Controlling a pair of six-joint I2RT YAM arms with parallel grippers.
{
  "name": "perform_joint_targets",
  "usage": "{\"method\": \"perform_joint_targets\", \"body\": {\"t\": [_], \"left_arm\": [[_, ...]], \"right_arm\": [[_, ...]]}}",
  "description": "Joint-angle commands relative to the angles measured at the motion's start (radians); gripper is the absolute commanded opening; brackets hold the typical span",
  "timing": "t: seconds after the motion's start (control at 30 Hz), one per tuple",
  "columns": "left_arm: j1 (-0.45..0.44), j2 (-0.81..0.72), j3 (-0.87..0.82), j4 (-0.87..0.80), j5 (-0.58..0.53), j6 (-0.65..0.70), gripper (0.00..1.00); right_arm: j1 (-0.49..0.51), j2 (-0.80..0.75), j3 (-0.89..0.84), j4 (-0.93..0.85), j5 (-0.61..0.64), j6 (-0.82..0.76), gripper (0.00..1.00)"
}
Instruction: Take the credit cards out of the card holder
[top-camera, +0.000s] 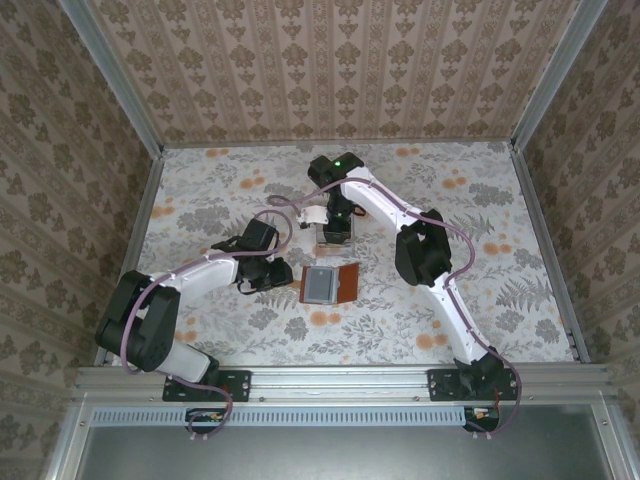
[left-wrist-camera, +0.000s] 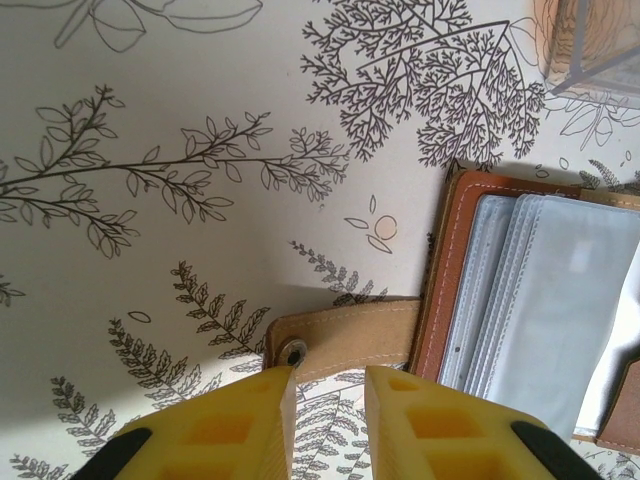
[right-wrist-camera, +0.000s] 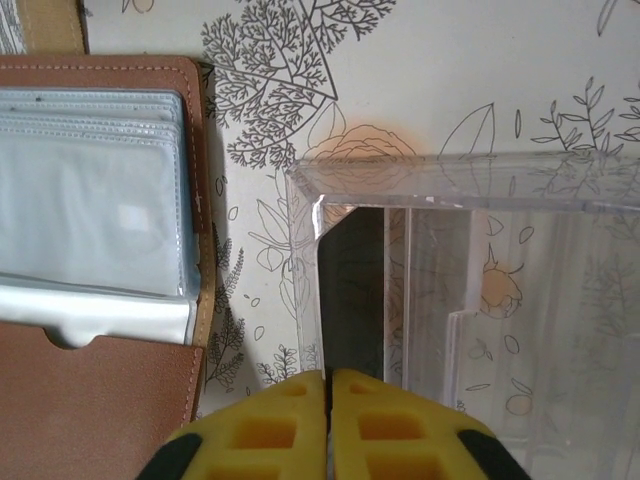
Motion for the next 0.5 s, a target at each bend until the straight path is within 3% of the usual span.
{"method": "perform_joint_targets", "body": {"t": [0.0,0.17,0.47], "left_arm": [[-0.008,-0.007,0.026,-0.026,-0.009,-0.008,0.26],[-0.008,-0.011,0.026,-0.027,-0.011,-0.013,0.26],[-0.008,-0.011,0.027,-0.028,-0.014,-0.017,0.26]], "right_arm": [[-0.004,0.002,-0.008,-0.014,-0.021,-0.007,0.06],[-0.009,-0.01,0.008,-0.039,-0.022,-0.017,0.0],[-0.022,0.036,0.14,-0.157,-0.067,-0.049,0.0]]}}
